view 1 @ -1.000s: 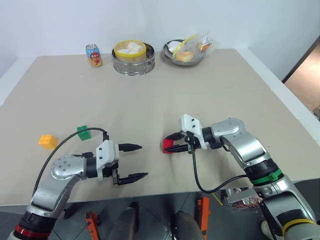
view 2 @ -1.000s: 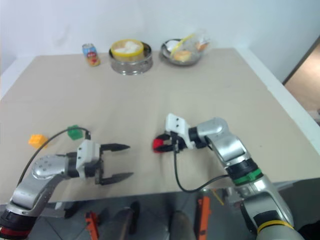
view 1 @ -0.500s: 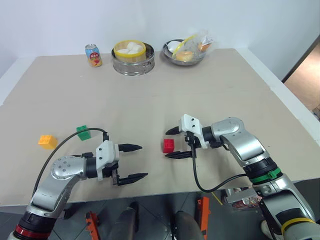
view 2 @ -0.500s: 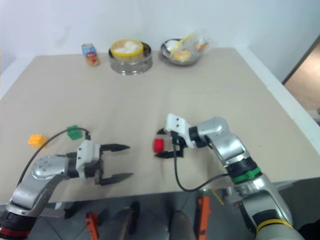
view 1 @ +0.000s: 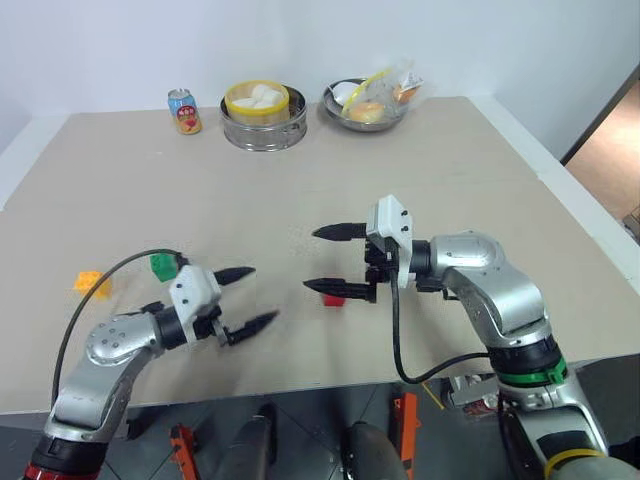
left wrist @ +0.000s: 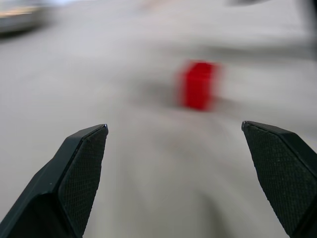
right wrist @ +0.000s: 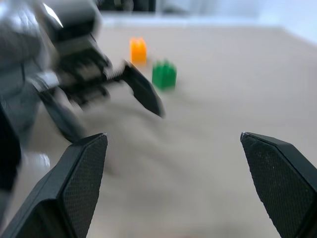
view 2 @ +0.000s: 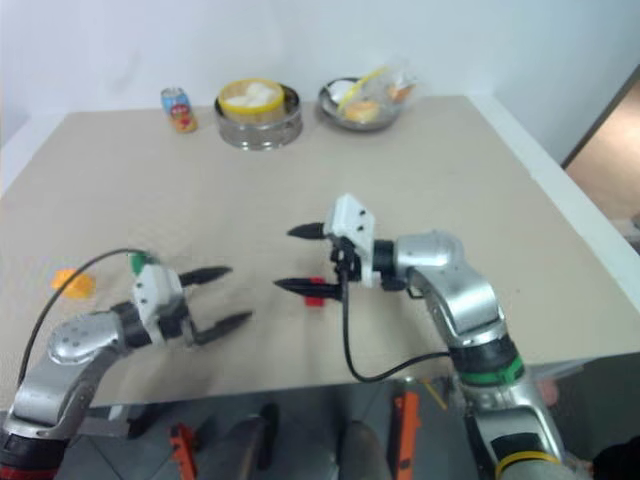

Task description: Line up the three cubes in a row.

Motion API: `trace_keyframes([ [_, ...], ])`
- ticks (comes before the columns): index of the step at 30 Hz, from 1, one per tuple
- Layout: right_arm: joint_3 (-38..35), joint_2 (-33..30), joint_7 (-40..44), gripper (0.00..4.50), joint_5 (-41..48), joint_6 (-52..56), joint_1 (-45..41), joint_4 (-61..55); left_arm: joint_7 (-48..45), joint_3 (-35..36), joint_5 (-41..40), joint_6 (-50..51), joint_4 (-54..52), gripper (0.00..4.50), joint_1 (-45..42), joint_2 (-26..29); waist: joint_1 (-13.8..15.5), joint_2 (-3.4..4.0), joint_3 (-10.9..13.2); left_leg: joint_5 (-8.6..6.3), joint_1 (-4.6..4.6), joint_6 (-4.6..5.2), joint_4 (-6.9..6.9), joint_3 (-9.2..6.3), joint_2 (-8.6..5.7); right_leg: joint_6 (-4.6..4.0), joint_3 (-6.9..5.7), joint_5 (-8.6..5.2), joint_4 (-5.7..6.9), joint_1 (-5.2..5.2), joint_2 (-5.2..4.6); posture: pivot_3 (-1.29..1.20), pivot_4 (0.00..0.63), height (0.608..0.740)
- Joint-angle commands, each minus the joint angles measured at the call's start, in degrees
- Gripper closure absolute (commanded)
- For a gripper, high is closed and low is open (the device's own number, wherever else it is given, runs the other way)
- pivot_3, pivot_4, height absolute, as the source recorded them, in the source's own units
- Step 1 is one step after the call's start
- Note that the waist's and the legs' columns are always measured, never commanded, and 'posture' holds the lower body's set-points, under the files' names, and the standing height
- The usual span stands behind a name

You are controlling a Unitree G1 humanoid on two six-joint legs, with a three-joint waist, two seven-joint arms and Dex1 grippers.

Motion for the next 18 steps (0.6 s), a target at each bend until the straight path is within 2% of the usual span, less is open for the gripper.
trace_keyframes([
  [1, -1.8, 0.9, -4.0, 0.05, 2.2, 1.6, 0.5, -5.4, 9.4, 5.0, 1.7, 1.1, -5.9, 0.00, 3.0, -2.4, 0.0, 0.00, 0.0, 0.00, 0.00, 0.00, 0.00, 0.00, 0.01, -0.01, -0.01, 0.01, 0.00, -0.03, 0.02, 0.00, 0.150, 0.740],
  [6, -1.0, 2.4, -6.8, 0.05, 2.3, 0.7, 0.9, -5.7, 21.9, 10.3, 4.9, 5.0, -10.3, 0.00, 5.9, -6.3, 0.1, -0.01, 0.0, -0.01, 0.00, -0.02, 0.01, 0.05, 0.11, -0.11, -0.07, 0.08, 0.00, -0.01, 0.02, 0.00, 0.150, 0.740],
  [10, 0.0, 3.3, -7.0, 0.05, 1.1, -1.8, -0.2, -3.0, 29.3, 13.7, 6.6, 6.9, -9.1, 0.00, 4.5, -8.7, 0.1, -0.02, 0.0, -0.01, 0.00, -0.02, 0.01, 0.25, 0.33, -0.26, -0.15, 0.18, -0.01, -0.01, 0.07, 0.00, 0.150, 0.740],
  [18, 1.4, 3.8, -6.0, 0.05, -0.9, -6.1, -2.0, 1.7, 40.9, 12.8, 9.9, 13.1, -8.8, 0.00, 1.2, -14.9, 0.2, -0.11, -0.1, -0.01, -0.01, -0.02, 0.02, 0.58, 0.45, -0.27, -0.25, 0.24, -0.05, -0.04, 0.07, 0.00, 0.150, 0.740],
])
